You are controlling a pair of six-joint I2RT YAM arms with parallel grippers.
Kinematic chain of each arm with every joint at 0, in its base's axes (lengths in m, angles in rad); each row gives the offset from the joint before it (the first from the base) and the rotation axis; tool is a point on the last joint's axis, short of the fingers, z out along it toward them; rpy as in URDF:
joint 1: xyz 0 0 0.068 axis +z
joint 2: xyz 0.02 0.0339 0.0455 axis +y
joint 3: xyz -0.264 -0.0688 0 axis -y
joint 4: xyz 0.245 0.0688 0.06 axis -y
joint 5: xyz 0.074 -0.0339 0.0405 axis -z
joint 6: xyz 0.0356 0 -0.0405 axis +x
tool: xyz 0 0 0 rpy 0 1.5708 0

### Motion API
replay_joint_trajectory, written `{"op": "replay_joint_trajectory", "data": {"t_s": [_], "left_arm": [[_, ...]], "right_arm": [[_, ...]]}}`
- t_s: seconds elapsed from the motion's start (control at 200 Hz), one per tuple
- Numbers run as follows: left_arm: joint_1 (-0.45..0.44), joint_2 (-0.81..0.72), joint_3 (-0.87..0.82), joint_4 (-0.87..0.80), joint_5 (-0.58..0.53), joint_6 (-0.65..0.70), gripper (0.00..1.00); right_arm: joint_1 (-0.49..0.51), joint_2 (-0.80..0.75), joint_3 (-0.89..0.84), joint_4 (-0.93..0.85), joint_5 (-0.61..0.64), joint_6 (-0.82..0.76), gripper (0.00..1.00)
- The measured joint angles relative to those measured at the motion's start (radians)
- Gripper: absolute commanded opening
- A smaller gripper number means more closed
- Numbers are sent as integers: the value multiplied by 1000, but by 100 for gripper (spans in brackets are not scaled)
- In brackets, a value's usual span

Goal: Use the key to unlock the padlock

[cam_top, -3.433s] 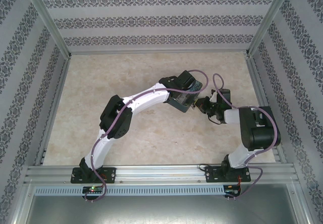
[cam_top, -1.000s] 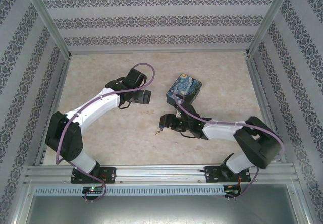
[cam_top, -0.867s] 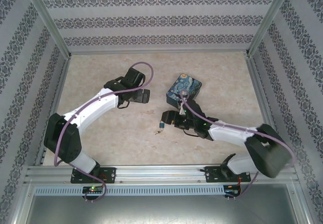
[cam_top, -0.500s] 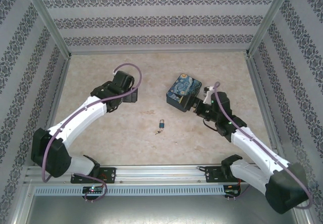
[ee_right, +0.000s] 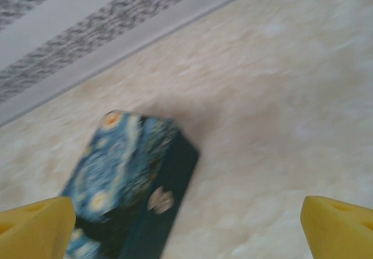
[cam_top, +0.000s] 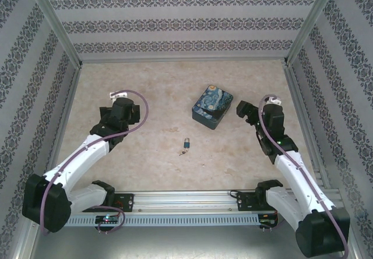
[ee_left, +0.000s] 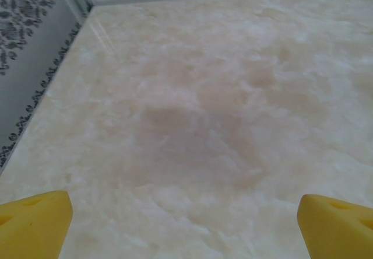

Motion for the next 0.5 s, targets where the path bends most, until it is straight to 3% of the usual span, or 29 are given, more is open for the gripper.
{"op": "replay_joint_trajectory", "data": {"t_s": [0.2,0.5], "left_arm": [[146,-60,-163,222,27,28,99],[265,24,-312,538,111,75,100]], "right_arm": [[-39,130,-6,90,197,-132,98],[-94,369,-47,302,249,-233,98]]}}
